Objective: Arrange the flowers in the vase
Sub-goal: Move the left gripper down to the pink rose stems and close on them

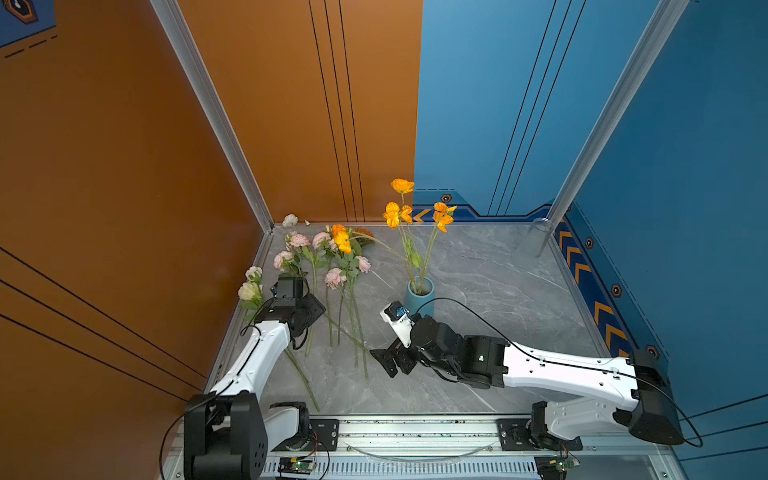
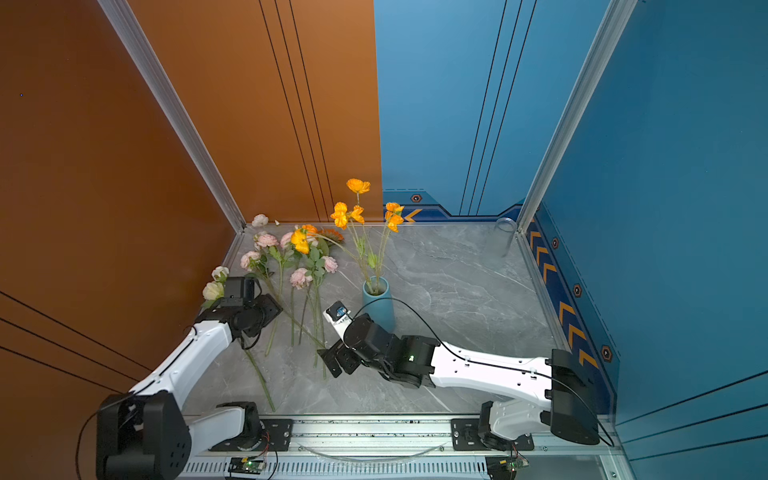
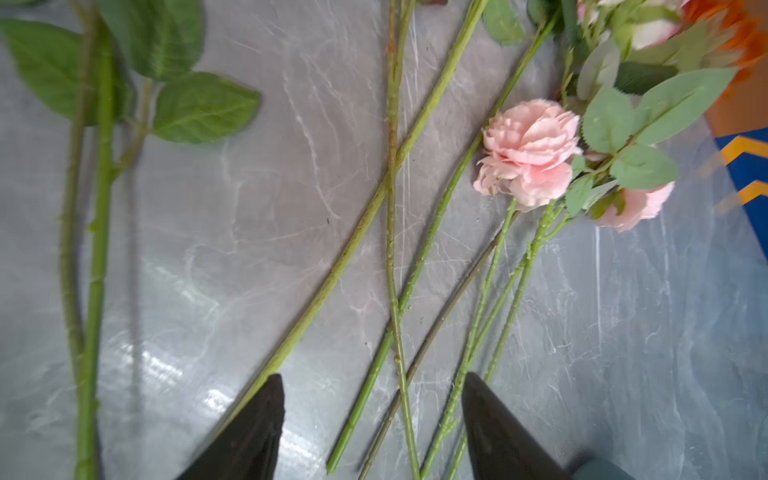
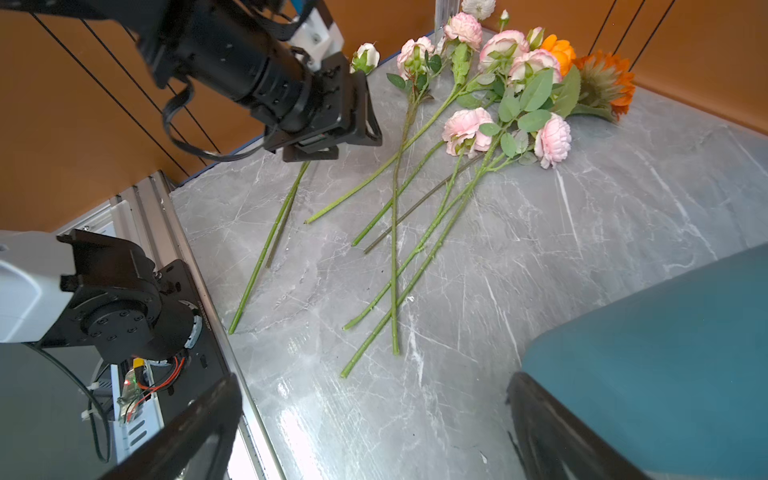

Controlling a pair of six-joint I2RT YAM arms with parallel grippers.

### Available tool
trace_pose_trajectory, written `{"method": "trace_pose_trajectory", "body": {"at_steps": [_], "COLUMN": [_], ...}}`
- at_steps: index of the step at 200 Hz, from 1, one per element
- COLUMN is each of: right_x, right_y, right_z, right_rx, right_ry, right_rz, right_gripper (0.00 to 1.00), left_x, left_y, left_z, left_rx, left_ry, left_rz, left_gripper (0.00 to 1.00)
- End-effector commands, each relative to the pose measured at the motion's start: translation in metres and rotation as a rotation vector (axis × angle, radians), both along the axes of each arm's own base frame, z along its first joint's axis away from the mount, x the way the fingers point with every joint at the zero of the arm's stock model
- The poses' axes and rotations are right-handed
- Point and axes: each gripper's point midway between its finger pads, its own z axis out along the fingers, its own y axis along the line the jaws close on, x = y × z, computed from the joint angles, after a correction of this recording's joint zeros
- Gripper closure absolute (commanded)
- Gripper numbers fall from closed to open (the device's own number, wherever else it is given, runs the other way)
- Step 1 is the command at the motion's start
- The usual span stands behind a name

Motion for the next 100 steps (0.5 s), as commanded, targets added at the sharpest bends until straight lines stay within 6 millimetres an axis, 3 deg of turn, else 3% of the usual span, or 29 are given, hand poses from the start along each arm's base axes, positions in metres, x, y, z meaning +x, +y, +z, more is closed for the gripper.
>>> {"method": "trace_pose_trajectory", "body": {"at_steps": [1, 14, 42, 100], "right_x": [-0.006, -0.007, -0.01, -0.007], "right_y": [0.019, 0.022, 0.024, 0.014], "right_z": [0.016, 0.013, 0.01, 0.009], "right_rx": [0.064, 0.063, 0.064, 0.056], "right_ry": [0.015, 0.022, 0.028, 0.02], "right_rz": [0.036, 0.045, 0.051, 0.038], "right_gripper": [0.0, 0.0, 0.0, 0.0], "left_x": [0.028, 0.03, 0.035, 0.052], "left_y": [-0.008, -0.002, 0.003, 0.004], "left_z": [0.007, -0.002, -0.017, -0.035], "left_rx": [-0.065, -0.047, -0.025, -0.014], "left_ry": [-0.036, -0.007, 0.023, 0.049], "left_rz": [0.008, 0.047, 0.088, 0.106], "left_gripper": [0.4, 0.51, 0.58, 0.6]}}
